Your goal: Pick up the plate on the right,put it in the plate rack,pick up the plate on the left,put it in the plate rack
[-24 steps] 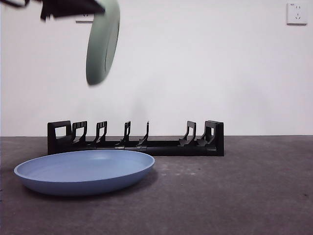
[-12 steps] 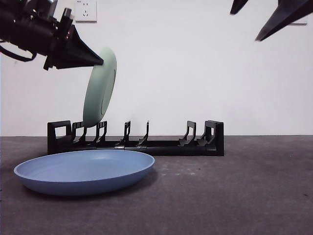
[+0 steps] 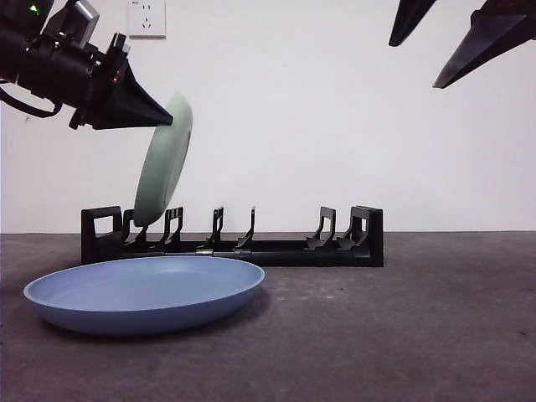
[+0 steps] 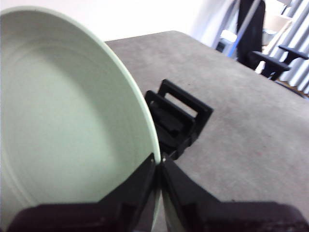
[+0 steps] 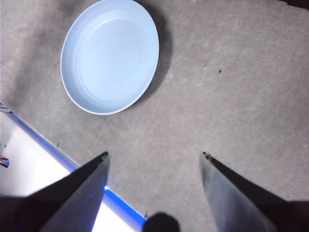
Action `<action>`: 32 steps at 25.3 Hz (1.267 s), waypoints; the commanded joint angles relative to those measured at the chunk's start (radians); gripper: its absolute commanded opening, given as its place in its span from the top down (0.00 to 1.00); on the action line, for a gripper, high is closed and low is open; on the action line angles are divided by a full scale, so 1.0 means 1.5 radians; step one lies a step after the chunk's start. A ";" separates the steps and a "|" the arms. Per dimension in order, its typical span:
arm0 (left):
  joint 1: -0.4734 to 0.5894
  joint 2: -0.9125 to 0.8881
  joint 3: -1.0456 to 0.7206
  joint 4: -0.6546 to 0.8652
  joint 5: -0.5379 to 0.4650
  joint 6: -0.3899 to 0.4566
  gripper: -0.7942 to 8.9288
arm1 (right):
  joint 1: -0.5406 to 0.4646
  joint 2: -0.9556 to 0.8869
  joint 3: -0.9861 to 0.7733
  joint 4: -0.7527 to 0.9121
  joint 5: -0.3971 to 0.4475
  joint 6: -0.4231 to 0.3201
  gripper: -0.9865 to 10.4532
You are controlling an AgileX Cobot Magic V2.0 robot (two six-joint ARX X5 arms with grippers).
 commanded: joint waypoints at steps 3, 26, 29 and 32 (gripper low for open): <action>0.004 0.005 0.001 -0.017 -0.006 0.045 0.93 | 0.003 0.001 -0.007 0.009 0.002 0.003 0.64; 0.004 0.037 0.001 -0.060 -0.039 0.071 0.85 | 0.003 0.001 -0.007 0.009 0.002 0.003 0.64; 0.004 0.037 0.001 -0.060 -0.034 0.066 0.70 | 0.003 0.001 -0.007 0.009 0.002 0.003 0.64; 0.004 0.035 0.001 -0.068 -0.032 0.062 0.69 | 0.003 0.001 -0.007 0.008 0.002 0.002 0.64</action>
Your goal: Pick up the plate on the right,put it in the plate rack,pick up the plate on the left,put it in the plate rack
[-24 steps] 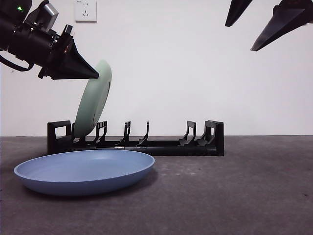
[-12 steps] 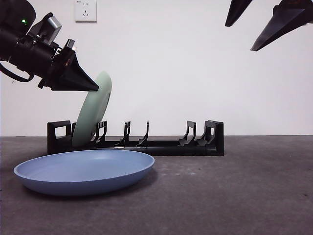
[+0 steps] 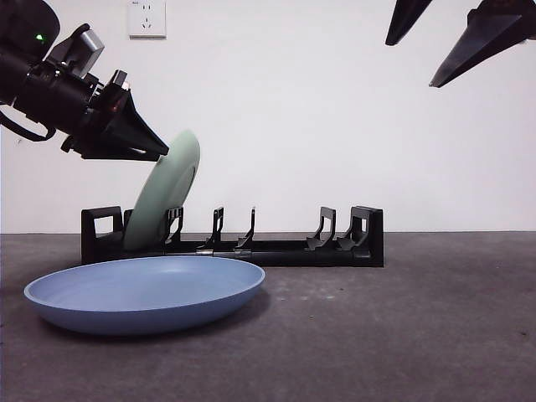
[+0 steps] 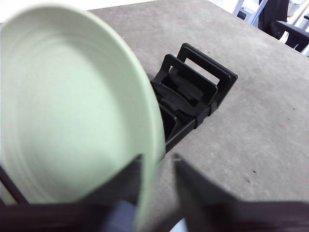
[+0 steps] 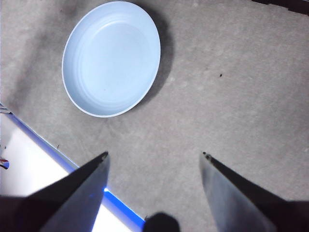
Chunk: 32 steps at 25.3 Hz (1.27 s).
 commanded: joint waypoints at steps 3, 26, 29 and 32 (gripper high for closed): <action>0.002 -0.004 0.001 -0.020 0.005 -0.002 0.69 | 0.001 0.001 -0.007 0.003 0.002 0.002 0.64; -0.002 -0.372 0.001 -0.337 0.001 0.163 0.69 | 0.001 0.004 -0.007 0.097 0.002 0.033 0.64; -0.011 -0.436 0.001 -0.403 -0.005 0.189 0.68 | 0.001 0.014 -0.007 0.119 0.002 0.039 0.64; -0.016 -0.495 0.001 -0.466 -0.005 0.213 0.59 | 0.011 0.037 -0.007 0.136 0.001 0.049 0.64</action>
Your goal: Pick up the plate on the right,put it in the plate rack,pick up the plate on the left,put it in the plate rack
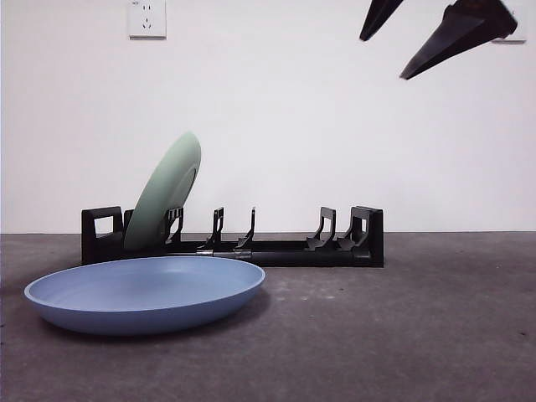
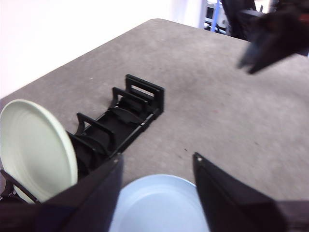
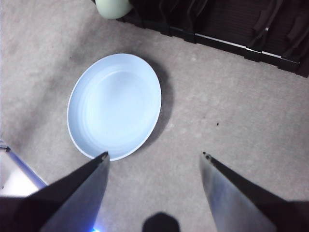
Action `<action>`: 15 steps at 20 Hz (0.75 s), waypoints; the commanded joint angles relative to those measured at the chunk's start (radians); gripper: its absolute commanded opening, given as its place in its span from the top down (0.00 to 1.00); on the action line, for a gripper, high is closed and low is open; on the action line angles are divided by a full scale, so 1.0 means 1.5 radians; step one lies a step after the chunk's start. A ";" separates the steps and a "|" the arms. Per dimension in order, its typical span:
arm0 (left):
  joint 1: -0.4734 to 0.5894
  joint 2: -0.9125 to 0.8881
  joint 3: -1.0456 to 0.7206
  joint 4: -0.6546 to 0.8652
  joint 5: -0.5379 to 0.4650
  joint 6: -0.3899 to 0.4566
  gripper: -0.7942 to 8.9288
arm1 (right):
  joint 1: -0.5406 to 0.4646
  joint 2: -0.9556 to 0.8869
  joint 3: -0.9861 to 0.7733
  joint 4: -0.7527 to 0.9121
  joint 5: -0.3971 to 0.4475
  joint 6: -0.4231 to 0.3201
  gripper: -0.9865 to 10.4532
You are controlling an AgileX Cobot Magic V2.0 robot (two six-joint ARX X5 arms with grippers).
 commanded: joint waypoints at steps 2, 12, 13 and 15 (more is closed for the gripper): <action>-0.020 -0.088 0.001 -0.073 0.001 0.051 0.51 | 0.023 0.057 -0.007 0.023 0.002 0.015 0.64; -0.067 -0.245 0.001 -0.247 -0.138 0.101 0.40 | 0.117 0.286 -0.007 0.137 0.022 0.051 0.64; -0.074 -0.246 0.001 -0.257 -0.146 0.102 0.40 | 0.122 0.300 -0.007 0.143 0.026 0.051 0.64; -0.083 -0.246 0.001 -0.264 -0.151 0.102 0.40 | 0.130 0.320 -0.007 0.154 0.028 0.055 0.64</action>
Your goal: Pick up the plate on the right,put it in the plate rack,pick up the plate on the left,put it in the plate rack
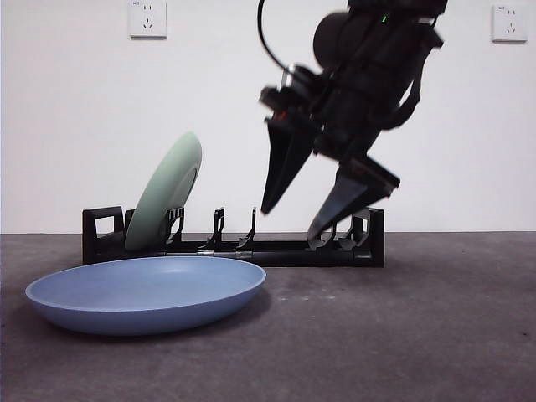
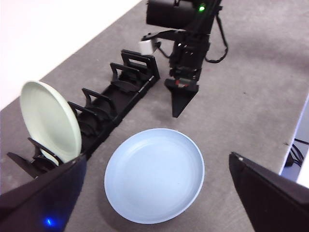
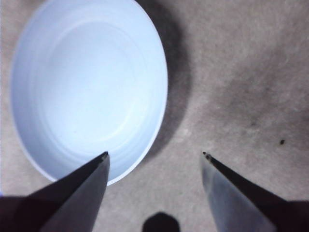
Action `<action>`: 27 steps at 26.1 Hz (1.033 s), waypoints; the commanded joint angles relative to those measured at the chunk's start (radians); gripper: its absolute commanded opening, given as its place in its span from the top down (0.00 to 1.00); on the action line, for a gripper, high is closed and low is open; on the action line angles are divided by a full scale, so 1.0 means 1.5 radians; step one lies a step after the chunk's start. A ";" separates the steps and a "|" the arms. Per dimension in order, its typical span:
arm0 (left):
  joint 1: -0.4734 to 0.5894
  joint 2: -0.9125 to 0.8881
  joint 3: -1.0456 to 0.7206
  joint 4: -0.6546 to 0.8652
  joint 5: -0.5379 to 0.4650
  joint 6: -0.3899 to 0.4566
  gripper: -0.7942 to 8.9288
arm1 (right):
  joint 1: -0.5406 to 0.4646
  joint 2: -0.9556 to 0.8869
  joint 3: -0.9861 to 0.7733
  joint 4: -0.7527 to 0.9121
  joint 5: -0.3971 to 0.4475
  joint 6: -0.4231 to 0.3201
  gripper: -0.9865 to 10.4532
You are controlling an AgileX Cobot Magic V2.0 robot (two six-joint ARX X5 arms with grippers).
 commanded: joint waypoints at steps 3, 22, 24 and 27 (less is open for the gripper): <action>-0.015 0.001 0.001 -0.002 -0.007 0.011 0.40 | 0.015 0.036 -0.006 0.030 0.004 0.021 0.64; -0.073 0.016 0.001 -0.005 -0.027 0.019 0.40 | 0.047 0.095 -0.006 0.085 0.020 0.058 0.64; -0.083 0.019 0.001 -0.007 -0.028 0.021 0.40 | 0.051 0.099 -0.006 0.088 0.026 0.060 0.64; -0.099 0.022 0.001 -0.011 -0.044 0.026 0.40 | 0.054 0.100 -0.006 0.096 0.028 0.066 0.66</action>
